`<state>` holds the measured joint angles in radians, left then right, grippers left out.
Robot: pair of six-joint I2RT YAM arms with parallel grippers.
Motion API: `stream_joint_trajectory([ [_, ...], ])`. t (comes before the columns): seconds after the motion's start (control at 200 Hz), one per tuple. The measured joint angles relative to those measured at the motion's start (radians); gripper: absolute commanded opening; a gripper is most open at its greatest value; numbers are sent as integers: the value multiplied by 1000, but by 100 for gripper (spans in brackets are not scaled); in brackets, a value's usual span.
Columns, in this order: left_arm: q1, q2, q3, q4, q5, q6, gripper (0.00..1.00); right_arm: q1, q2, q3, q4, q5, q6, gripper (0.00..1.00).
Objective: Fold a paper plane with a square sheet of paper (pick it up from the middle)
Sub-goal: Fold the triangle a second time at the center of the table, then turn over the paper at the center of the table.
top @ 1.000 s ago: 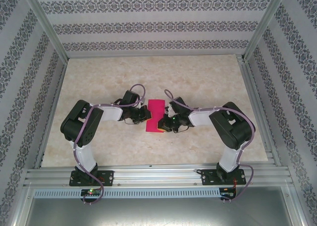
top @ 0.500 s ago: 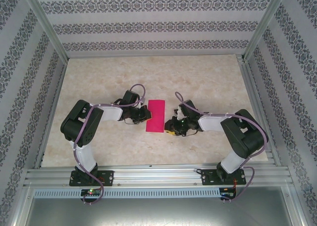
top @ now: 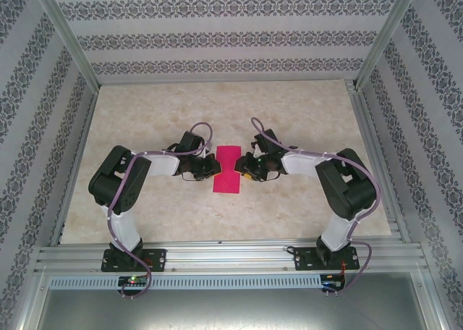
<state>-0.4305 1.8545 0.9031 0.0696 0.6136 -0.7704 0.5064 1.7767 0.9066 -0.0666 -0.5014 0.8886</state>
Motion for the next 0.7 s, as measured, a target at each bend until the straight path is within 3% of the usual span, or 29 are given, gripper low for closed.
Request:
stream_joint_trajectory([
  [0.699, 0, 0, 5, -10, -4, 0, 11, 26, 50, 32, 65, -44, 29, 31],
])
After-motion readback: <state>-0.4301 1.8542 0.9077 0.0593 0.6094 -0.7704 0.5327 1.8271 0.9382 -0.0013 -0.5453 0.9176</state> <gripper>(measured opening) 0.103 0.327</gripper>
